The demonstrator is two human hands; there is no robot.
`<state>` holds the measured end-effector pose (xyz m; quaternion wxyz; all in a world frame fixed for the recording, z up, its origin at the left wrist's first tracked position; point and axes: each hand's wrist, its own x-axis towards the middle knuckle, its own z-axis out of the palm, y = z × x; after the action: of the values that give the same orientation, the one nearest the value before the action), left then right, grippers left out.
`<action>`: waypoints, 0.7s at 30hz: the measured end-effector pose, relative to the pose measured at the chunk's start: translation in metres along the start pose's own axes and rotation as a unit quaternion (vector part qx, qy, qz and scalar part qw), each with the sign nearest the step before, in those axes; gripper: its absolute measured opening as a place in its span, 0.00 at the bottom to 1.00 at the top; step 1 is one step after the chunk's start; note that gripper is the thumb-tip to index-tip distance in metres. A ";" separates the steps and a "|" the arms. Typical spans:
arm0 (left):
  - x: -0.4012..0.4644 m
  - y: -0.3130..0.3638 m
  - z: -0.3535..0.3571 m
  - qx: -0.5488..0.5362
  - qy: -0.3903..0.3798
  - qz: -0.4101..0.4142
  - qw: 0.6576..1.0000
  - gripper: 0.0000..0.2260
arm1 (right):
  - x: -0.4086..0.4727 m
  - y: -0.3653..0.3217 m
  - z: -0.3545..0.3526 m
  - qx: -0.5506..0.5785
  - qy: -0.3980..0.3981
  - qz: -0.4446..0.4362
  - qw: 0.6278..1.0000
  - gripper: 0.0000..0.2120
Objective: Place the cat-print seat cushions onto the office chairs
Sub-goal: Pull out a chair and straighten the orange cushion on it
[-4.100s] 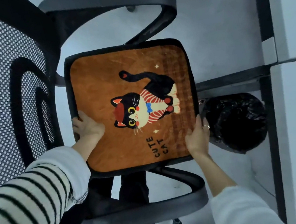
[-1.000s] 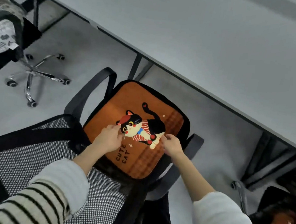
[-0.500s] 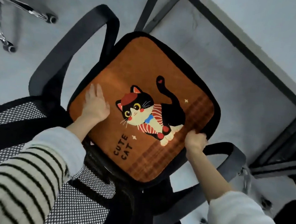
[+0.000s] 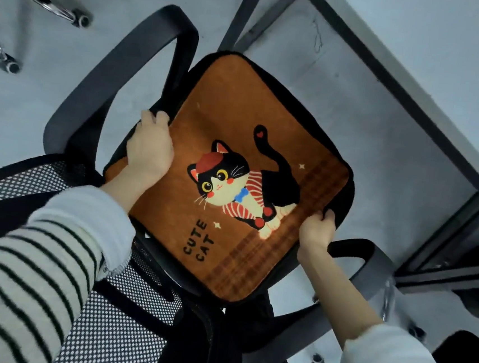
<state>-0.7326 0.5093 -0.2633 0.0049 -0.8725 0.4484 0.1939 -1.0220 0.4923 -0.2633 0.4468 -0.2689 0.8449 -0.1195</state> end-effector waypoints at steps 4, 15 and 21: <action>-0.051 0.035 -0.035 -0.080 0.009 -0.017 0.997 0.12 | -0.027 -0.029 -0.014 -0.005 -0.029 -0.115 0.993 0.17; -0.156 0.061 -0.037 -0.313 -0.115 -0.325 0.885 0.16 | -0.050 -0.164 0.010 -0.297 -0.177 -0.461 0.818 0.13; -0.158 0.046 0.001 -0.339 -0.138 -0.413 0.834 0.16 | -0.004 -0.154 0.048 -0.341 -0.172 -0.432 0.817 0.20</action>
<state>-0.8518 0.6055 -0.2025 -0.1503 -0.8877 -0.0526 0.4319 -0.9277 0.3693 -0.2200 0.3672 -0.7571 0.5386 0.0435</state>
